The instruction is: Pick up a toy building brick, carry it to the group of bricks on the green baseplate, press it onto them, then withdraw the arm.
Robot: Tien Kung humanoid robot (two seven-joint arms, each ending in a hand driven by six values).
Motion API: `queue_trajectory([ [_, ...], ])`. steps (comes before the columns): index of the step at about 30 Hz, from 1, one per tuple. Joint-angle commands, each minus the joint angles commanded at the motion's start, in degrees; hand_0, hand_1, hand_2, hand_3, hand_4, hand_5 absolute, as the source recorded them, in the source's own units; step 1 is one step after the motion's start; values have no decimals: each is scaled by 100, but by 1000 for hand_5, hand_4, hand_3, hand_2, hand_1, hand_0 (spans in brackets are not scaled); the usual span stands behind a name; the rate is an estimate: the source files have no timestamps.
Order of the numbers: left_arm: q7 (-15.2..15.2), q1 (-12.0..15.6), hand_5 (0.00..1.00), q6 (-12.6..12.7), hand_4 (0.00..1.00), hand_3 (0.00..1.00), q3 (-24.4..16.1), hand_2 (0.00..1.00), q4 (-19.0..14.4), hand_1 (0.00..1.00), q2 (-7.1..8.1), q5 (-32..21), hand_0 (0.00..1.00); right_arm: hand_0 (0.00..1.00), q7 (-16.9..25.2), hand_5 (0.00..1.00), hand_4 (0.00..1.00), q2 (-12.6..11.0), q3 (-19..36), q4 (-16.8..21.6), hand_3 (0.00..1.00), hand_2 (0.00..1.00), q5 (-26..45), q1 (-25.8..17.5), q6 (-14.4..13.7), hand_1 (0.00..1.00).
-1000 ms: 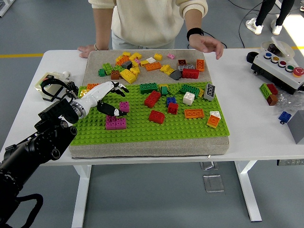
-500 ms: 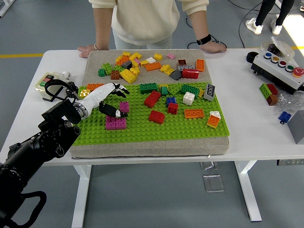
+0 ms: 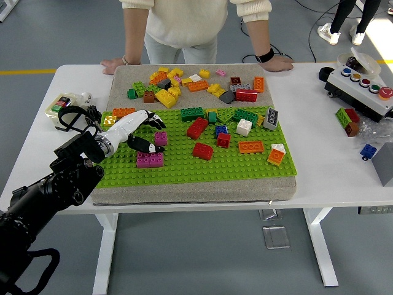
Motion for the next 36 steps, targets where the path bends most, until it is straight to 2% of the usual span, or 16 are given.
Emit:
queue_trajectory([
  [11, 7, -15, 103, 57, 918, 570, 41, 596, 8, 681, -29, -46, 719, 753, 1, 490, 924, 5, -28, 0, 666, 726, 8, 2, 1, 675],
  [19, 30, -111, 79, 127, 890, 562, 216, 593, 153, 664, -63, -164, 713, 753, 4, 492, 926, 2, -43, 0, 666, 726, 2, 13, 7, 674],
  [36, 15, -252, 56, 197, 852, 549, 568, 582, 264, 637, -22, -172, 686, 753, 18, 493, 926, -6, -17, 0, 667, 726, 4, 29, 7, 675],
])
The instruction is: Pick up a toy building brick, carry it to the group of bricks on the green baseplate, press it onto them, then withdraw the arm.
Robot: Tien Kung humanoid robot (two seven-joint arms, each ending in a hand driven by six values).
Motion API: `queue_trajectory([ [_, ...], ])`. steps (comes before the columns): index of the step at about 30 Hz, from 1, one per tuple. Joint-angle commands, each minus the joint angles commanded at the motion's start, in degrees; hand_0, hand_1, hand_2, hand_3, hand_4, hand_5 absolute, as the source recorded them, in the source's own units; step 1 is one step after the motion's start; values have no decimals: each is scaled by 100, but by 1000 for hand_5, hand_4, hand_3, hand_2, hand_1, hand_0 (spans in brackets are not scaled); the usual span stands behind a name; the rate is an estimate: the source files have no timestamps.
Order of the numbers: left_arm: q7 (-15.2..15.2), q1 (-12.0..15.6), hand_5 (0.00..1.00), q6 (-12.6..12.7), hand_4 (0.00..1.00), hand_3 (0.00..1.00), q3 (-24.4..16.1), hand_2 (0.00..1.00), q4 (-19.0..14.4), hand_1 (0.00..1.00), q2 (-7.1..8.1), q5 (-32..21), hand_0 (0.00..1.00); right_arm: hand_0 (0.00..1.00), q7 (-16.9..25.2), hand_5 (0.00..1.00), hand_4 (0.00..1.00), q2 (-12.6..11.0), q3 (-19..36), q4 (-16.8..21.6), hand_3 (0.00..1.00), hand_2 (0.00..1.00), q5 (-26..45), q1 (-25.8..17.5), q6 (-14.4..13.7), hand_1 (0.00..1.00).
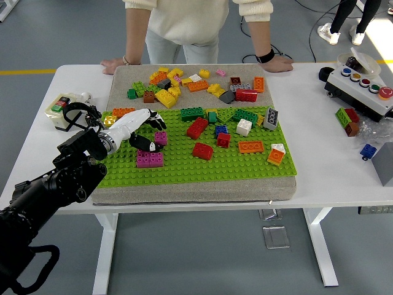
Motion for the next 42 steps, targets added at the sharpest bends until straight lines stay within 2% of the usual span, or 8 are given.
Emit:
queue_trajectory([
  [1, -2, -11, 26, 3, 802, 540, 22, 572, 6, 612, 4, 1, 656, 753, 0, 492, 926, -2, 1, 0, 667, 727, 3, 0, 1, 675],
  [6, -8, -44, 26, 19, 802, 540, 67, 572, 9, 612, 9, -3, 656, 753, 2, 492, 926, 0, 14, 0, 667, 727, 8, -3, 6, 675],
  [7, -10, -47, 6, 22, 769, 538, 68, 569, 10, 598, 8, -4, 626, 753, 3, 492, 926, 0, 15, 0, 668, 726, 9, -2, 6, 675],
  [24, -37, -30, 2, 12, 773, 539, 62, 569, -18, 588, 3, -73, 618, 752, 1, 491, 926, 1, 34, 0, 667, 727, -3, -9, 6, 675],
  [31, -48, 2, 2, 5, 746, 543, 22, 571, -76, 578, 25, -65, 607, 753, 0, 492, 927, 5, 32, 0, 667, 726, -7, -14, 5, 675],
  [36, -49, 74, 2, -4, 746, 543, -68, 571, -179, 578, 55, -24, 607, 753, 6, 492, 927, 12, 24, 0, 667, 726, 0, -17, 0, 675],
  [42, -20, 176, 2, -51, 739, 541, -377, 569, -460, 576, 118, 168, 603, 752, 4, 493, 927, 7, 35, 0, 667, 728, -6, -37, 10, 675],
])
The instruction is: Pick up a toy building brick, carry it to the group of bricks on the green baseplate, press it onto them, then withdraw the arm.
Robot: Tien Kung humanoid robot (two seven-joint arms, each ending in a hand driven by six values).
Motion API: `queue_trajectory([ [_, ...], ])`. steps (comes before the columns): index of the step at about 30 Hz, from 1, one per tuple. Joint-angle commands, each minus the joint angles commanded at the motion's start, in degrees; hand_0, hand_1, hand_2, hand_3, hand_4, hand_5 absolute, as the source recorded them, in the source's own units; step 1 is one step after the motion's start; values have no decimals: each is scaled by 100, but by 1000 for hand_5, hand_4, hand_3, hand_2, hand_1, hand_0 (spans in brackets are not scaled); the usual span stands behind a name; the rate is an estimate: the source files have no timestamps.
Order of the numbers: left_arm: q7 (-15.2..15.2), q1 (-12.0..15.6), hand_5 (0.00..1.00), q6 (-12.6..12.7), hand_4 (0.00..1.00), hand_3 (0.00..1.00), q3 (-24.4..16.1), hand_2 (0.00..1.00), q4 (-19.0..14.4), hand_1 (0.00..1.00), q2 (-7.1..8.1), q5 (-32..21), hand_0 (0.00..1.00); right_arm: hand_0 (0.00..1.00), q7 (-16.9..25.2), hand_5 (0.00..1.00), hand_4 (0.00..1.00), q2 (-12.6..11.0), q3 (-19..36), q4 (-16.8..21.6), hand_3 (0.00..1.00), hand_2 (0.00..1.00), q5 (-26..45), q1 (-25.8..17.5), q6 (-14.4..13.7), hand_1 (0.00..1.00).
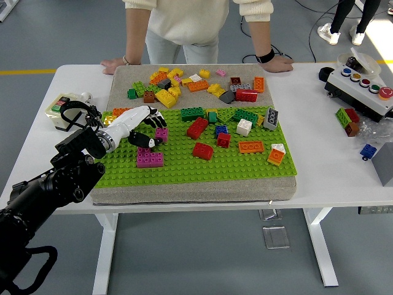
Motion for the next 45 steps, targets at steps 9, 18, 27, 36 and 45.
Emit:
queue_trajectory([
  [9, 137, 272, 2, -111, 737, 543, -377, 567, -621, 574, 162, 323, 603, 752, 15, 493, 926, -24, 46, 0, 666, 726, -10, -8, -2, 675],
  [18, 306, 672, 2, -166, 743, 545, -547, 569, -1289, 573, 268, 447, 605, 753, 41, 494, 925, -54, 108, 0, 666, 726, -15, -26, 0, 675],
  [27, 465, 1013, 2, -201, 748, 551, -615, 573, -1893, 576, 305, 525, 605, 754, 52, 494, 926, -73, 163, 0, 665, 727, -9, -40, -4, 674],
  [36, 545, 1182, 2, -204, 750, 552, -684, 574, -2072, 578, 325, 592, 605, 753, 59, 494, 925, -69, 185, 0, 665, 727, -6, -64, -19, 674],
  [45, 561, 1254, 2, -226, 749, 553, -707, 574, -2091, 578, 354, 617, 607, 752, 57, 494, 926, -63, 166, 0, 666, 727, 0, -62, -26, 674],
])
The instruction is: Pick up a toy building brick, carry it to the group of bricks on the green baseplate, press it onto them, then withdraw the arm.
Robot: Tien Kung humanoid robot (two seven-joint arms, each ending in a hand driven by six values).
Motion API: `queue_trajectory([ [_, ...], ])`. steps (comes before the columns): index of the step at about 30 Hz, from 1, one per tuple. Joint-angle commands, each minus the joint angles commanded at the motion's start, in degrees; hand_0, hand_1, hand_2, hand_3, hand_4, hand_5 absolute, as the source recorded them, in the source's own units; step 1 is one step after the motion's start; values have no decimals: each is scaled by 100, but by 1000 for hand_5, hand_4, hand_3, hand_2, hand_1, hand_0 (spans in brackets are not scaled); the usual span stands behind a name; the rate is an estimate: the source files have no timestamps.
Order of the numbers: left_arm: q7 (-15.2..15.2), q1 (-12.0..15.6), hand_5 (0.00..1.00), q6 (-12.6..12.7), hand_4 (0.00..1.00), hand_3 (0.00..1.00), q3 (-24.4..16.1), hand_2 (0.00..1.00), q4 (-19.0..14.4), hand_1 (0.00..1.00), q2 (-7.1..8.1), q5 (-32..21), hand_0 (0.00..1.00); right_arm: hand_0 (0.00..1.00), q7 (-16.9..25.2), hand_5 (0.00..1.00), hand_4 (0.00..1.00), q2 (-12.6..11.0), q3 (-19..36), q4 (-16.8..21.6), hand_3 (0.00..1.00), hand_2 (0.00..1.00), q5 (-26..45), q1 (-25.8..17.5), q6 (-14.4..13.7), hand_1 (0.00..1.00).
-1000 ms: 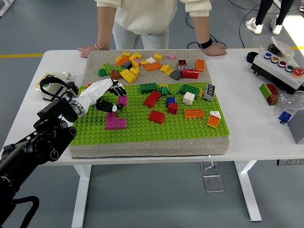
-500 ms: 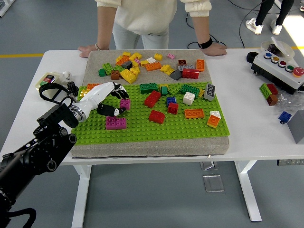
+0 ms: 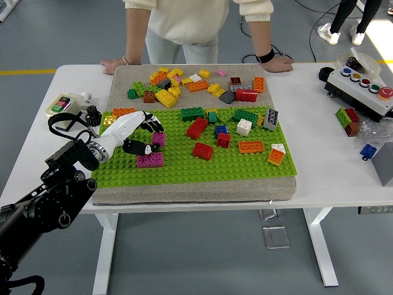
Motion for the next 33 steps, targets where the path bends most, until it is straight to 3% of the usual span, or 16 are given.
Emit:
queue_trajectory([
  [33, 47, 229, 2, -57, 752, 554, -56, 576, -274, 580, 79, 55, 606, 754, -6, 493, 926, 9, 11, 0, 666, 726, -12, -18, 9, 673],
])
